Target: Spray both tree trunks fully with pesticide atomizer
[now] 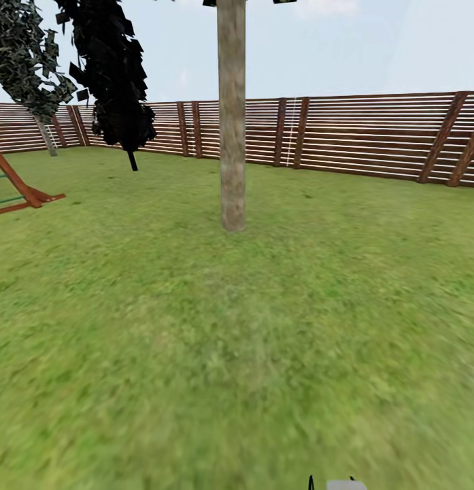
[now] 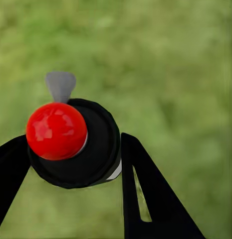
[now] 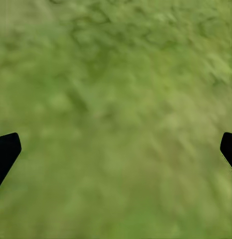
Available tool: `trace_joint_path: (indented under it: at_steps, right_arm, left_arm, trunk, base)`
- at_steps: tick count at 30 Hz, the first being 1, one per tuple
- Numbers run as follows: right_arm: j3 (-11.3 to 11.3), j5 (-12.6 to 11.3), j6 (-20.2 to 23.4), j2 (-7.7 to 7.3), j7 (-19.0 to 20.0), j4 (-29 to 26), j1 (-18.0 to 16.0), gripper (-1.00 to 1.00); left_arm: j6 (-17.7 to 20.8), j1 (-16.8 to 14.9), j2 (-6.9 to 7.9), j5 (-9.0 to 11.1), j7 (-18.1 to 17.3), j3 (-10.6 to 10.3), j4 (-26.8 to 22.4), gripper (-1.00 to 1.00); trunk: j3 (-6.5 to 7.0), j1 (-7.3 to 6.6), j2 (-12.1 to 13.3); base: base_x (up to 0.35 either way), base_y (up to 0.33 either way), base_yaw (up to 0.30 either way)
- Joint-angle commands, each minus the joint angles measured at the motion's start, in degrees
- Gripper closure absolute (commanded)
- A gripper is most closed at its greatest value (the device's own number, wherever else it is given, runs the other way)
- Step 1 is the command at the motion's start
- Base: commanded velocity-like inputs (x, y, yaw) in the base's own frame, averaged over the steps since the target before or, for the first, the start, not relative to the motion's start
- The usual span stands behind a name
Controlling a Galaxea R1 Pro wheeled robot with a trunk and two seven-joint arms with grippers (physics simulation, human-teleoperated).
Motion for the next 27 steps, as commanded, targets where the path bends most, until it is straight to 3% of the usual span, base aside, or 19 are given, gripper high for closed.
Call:
trace_joint_path:
  at_steps: [1,27]
  right_arm:
    - [0.00,0.00,0.00,0.00,0.00,-0.01,-0.03,-1.00]
    - [0.00,0.00,-0.01,0.00,0.00,0.05,0.00,-1.00]
  left_arm:
    - [0.00,0.00,0.00,0.02,-0.04,0.00,0.00,1.00]
    - [-0.07,0.00,0.00,0.02,-0.05,0.00,0.00,1.00]
  trunk:
    - [0.00,0.00,0.00]
    - [0.00,0.00,0.00]
  base:
    - [0.339,0.000,0.000]
    - [0.339,0.000,0.000]
